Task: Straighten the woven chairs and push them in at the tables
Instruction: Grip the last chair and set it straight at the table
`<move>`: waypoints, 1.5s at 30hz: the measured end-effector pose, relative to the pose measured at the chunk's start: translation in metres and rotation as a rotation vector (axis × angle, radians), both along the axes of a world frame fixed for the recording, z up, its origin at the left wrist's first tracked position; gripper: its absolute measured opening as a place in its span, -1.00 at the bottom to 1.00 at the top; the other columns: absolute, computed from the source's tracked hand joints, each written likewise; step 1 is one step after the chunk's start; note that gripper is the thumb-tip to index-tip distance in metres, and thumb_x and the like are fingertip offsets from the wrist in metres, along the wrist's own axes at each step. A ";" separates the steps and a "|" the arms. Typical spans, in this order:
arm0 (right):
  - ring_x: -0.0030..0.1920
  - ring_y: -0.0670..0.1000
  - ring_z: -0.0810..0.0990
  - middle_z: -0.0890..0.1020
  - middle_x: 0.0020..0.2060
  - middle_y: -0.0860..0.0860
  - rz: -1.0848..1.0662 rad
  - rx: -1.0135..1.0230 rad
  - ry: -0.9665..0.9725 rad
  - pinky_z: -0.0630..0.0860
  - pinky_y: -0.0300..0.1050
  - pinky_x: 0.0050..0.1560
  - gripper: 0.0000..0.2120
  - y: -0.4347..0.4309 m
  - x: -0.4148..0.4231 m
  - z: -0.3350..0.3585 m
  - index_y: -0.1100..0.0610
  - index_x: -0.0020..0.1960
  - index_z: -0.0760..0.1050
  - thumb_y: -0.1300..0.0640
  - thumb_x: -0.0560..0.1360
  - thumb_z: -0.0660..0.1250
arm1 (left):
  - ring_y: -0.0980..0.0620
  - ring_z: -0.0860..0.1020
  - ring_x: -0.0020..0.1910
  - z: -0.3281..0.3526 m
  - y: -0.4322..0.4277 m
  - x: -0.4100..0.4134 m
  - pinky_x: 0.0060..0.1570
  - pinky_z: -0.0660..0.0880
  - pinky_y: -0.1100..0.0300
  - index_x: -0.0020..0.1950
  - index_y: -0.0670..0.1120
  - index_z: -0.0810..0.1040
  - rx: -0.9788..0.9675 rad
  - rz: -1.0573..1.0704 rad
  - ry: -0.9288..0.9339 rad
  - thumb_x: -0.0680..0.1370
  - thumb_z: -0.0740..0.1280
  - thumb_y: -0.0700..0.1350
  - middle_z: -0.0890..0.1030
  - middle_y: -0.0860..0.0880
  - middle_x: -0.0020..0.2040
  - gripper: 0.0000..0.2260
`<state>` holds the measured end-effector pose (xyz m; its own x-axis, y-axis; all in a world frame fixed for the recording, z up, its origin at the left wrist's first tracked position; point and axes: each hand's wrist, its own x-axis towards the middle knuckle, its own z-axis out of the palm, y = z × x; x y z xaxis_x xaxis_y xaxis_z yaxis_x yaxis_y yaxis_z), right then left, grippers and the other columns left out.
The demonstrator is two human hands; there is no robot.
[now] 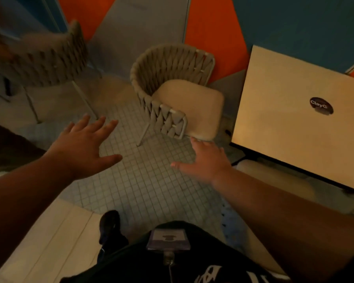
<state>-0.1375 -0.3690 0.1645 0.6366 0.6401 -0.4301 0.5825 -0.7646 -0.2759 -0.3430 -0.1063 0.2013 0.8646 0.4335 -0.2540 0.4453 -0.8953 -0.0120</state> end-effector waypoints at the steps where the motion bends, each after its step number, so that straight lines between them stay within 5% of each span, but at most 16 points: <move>1: 0.63 0.19 0.08 0.16 0.65 0.06 -0.025 0.006 0.001 0.02 0.33 0.58 0.24 0.013 0.003 -0.002 -0.07 0.68 -0.07 -0.74 0.20 0.04 | -0.17 -0.10 0.65 -0.001 0.016 0.008 0.58 -0.02 -0.19 0.64 0.22 -0.25 0.003 -0.009 -0.014 0.38 -0.04 0.58 -0.05 -0.01 0.68 -0.07; 11: 0.63 0.17 0.07 0.17 0.64 0.06 -0.296 -0.013 0.067 -0.01 0.32 0.58 0.20 0.150 0.007 -0.016 -0.09 0.67 -0.05 -0.70 0.22 0.14 | -0.18 -0.10 0.65 -0.018 0.189 0.099 0.59 -0.01 -0.22 0.64 0.24 -0.23 -0.043 -0.218 0.043 0.40 0.08 0.54 -0.04 -0.01 0.69 -0.07; 30: 0.65 0.26 -0.05 0.07 0.67 0.10 -0.409 -0.138 0.107 -0.09 0.33 0.60 0.18 0.259 0.172 -0.044 -0.10 0.67 -0.21 -0.69 0.29 0.09 | -0.16 -0.09 0.65 -0.044 0.329 0.349 0.57 -0.02 -0.21 0.64 0.23 -0.25 -0.003 -0.477 0.091 0.36 -0.03 0.59 -0.03 -0.01 0.69 -0.05; 38: 0.65 0.24 -0.10 0.04 0.67 0.07 -0.709 -0.141 0.148 -0.12 0.32 0.60 0.52 0.299 0.196 -0.063 -0.12 0.68 -0.19 -0.77 -0.20 -0.43 | -0.17 0.00 0.64 -0.085 0.393 0.474 0.56 0.08 -0.20 0.66 0.21 -0.16 0.037 -0.713 0.144 0.26 -0.16 0.60 0.04 0.00 0.68 0.01; 45: 0.64 0.20 0.02 0.17 0.64 0.01 -1.015 -0.125 0.171 0.06 0.33 0.57 0.13 0.354 0.171 -0.095 -0.14 0.65 0.01 -0.70 0.23 0.00 | -0.16 0.01 0.64 -0.106 0.435 0.552 0.55 0.08 -0.16 0.67 0.19 -0.11 0.082 -0.955 0.237 0.25 -0.18 0.59 0.07 -0.02 0.68 0.03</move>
